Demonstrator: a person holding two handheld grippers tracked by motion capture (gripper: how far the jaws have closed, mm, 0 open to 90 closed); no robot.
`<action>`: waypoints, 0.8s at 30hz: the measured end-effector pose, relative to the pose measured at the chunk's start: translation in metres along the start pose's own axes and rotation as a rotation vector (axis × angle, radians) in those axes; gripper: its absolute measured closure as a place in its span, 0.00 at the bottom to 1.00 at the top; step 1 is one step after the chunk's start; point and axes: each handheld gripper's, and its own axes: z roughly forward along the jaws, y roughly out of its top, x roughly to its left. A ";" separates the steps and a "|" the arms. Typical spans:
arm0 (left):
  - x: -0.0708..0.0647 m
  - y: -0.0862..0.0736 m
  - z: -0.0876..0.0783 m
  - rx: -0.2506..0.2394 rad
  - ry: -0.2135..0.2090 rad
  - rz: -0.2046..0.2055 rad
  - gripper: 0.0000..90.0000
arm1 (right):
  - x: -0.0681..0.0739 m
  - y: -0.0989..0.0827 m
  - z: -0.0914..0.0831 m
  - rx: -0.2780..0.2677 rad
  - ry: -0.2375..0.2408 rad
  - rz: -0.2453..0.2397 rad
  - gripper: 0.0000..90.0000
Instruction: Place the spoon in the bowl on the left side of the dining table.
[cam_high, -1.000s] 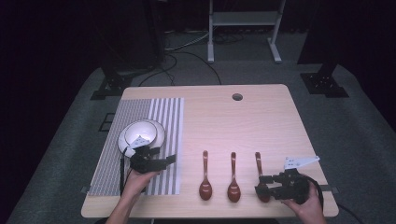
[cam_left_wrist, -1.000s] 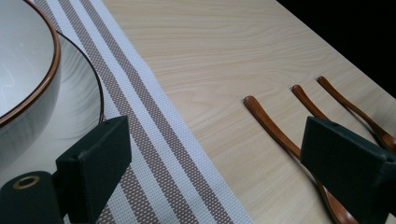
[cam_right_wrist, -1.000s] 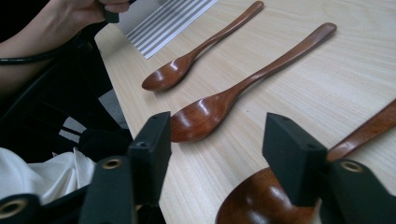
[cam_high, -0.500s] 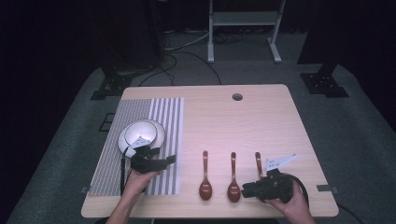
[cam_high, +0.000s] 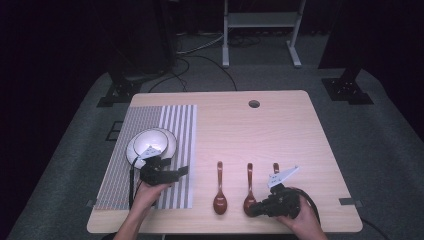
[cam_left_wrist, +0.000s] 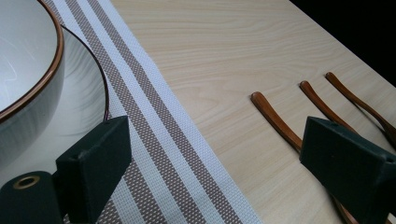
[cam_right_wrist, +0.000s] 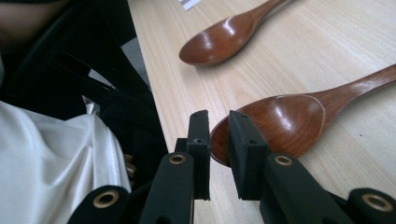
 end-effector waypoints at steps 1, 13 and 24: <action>-0.001 0.000 -0.001 -0.008 -0.007 -0.008 0.09 | 0.001 0.000 0.003 0.025 -0.024 -0.012 0.85; -0.023 0.008 0.004 -0.042 -0.087 -0.006 0.09 | 0.015 -0.001 0.016 0.066 -0.159 -0.125 0.83; -0.063 0.017 0.045 0.037 -0.188 0.029 0.09 | 0.015 -0.003 0.016 0.058 -0.168 -0.149 0.86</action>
